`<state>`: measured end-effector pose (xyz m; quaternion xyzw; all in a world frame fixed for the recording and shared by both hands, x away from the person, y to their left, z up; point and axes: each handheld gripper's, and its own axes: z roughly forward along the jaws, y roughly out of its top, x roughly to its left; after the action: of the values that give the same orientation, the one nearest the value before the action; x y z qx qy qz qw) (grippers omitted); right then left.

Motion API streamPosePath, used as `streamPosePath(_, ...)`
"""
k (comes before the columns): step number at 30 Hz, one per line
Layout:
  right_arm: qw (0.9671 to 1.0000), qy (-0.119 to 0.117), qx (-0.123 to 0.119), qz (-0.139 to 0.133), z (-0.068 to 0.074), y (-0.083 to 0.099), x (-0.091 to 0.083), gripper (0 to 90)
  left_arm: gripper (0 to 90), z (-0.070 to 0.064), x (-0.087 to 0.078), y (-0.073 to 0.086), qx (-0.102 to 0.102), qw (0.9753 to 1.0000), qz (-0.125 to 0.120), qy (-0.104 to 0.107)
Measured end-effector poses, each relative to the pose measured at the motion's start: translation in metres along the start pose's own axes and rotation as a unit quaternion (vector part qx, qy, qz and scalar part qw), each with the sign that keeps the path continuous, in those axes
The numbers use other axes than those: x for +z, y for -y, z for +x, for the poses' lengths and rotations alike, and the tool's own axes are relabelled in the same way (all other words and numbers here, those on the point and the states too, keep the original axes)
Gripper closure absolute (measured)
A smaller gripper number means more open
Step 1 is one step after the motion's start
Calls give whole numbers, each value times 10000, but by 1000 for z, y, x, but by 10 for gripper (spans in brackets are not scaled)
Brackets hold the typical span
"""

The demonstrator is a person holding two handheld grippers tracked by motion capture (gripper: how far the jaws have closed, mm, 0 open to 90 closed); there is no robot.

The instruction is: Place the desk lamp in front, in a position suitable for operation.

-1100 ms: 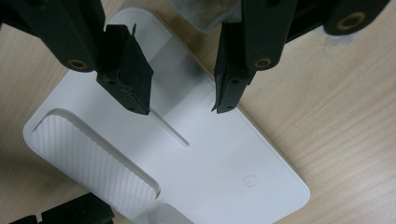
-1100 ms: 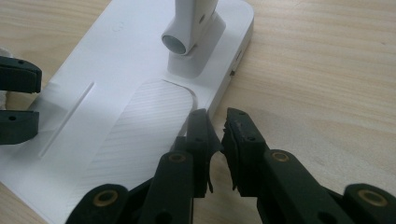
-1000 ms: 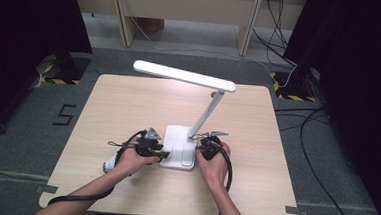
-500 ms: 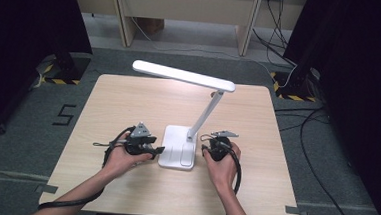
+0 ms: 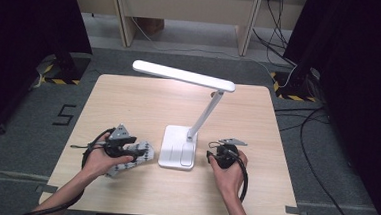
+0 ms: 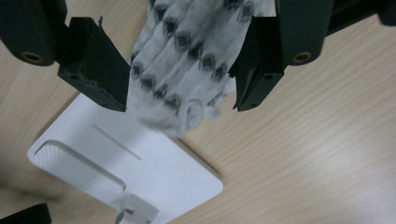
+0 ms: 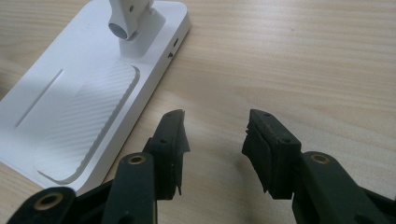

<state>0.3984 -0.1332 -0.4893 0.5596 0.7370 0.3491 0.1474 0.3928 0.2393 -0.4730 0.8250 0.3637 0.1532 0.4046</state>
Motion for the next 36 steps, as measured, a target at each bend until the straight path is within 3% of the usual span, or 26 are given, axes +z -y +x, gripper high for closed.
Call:
streamPosePath(7,10000,1,-4,-30,-1,2,-4,564,306,9,-8,20,-44,9999,-50,79)
streamPosePath(13,10000,11,7,-11,-2,4,-3,564,270,13,-5,30,45,9995,164,262)
streamPosePath(21,10000,-8,-57,4,1,3,-2,560,219,16,12,35,76,9985,467,257)
streamPosePath(26,9999,-71,-113,-23,3,-2,-2,547,215,13,17,39,306,9977,593,94)
streamPosePath(28,9999,-63,-100,-35,4,-2,-3,546,224,13,17,39,277,9978,592,60)
streamPosePath(30,9999,-66,-76,-45,3,-3,-4,543,291,14,15,39,235,9982,549,-26)
streamPosePath(34,9999,-65,-44,-141,0,-3,-10,541,567,15,10,41,197,9987,461,-132)
streamPosePath(36,9999,-60,-12,-143,-2,-3,-11,539,658,14,9,43,135,9988,419,-206)
